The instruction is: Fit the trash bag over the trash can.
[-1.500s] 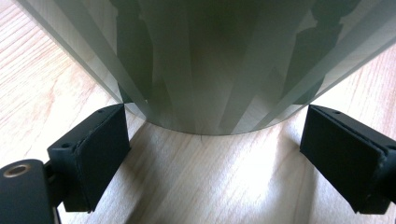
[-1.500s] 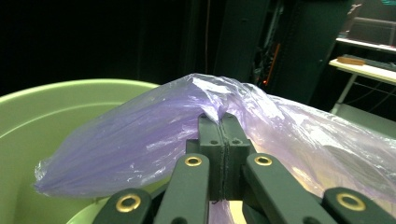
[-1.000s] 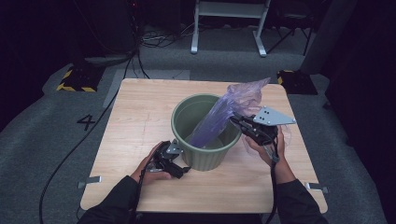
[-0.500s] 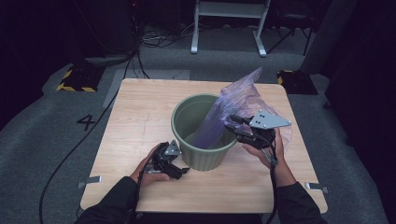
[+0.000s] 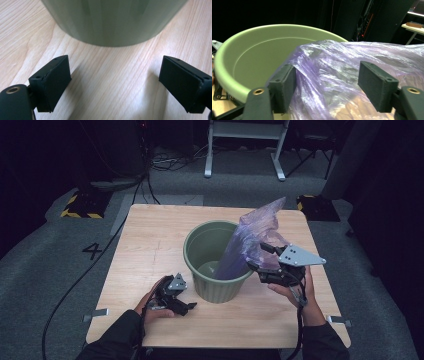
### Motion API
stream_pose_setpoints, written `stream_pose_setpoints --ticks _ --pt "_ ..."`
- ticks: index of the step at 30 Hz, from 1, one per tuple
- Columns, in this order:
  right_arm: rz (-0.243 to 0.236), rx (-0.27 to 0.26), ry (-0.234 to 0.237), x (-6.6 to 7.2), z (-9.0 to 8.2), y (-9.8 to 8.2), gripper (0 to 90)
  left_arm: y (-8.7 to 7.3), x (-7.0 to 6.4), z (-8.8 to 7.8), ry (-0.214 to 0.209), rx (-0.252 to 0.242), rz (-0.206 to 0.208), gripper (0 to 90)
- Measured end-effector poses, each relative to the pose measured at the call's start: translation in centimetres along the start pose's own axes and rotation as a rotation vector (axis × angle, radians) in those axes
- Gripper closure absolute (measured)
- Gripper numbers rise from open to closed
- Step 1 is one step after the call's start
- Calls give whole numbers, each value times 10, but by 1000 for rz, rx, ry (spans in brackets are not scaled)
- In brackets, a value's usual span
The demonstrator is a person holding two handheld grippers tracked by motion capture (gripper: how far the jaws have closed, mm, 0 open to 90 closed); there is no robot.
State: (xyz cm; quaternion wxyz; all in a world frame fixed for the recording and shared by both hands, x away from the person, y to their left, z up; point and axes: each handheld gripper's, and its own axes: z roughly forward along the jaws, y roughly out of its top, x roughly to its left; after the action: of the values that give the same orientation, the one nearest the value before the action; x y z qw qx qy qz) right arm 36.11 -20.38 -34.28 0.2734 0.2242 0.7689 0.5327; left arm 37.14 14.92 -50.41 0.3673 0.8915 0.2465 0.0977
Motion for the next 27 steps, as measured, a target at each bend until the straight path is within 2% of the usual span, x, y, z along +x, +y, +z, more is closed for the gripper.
stream_pose_setpoints --ticks 4,7,9,11,13,17,20,23,27 --pt "-4 33 7 1 0 -2 296 -5 1 -4 3 -3 -5 99" --pt "-11 43 35 3 4 -1 380 -7 2 -7 7 2 -6 99" --pt "-7 47 44 4 8 1 384 -8 2 -7 9 -1 -9 99" --pt "17 46 75 6 11 4 335 -8 2 -7 9 -1 -9 99" --pt "17 57 86 9 15 9 283 -8 2 -7 9 -1 -9 99" --pt "11 83 91 15 21 18 231 -7 2 -7 8 -1 -8 99" --pt "-18 91 105 19 22 22 203 -7 2 -7 8 -1 -7 99" --pt "-47 86 110 22 19 25 190 -7 2 -7 7 -1 -6 98" --pt "-56 67 97 21 5 26 192 -7 2 -7 7 -1 -6 98"
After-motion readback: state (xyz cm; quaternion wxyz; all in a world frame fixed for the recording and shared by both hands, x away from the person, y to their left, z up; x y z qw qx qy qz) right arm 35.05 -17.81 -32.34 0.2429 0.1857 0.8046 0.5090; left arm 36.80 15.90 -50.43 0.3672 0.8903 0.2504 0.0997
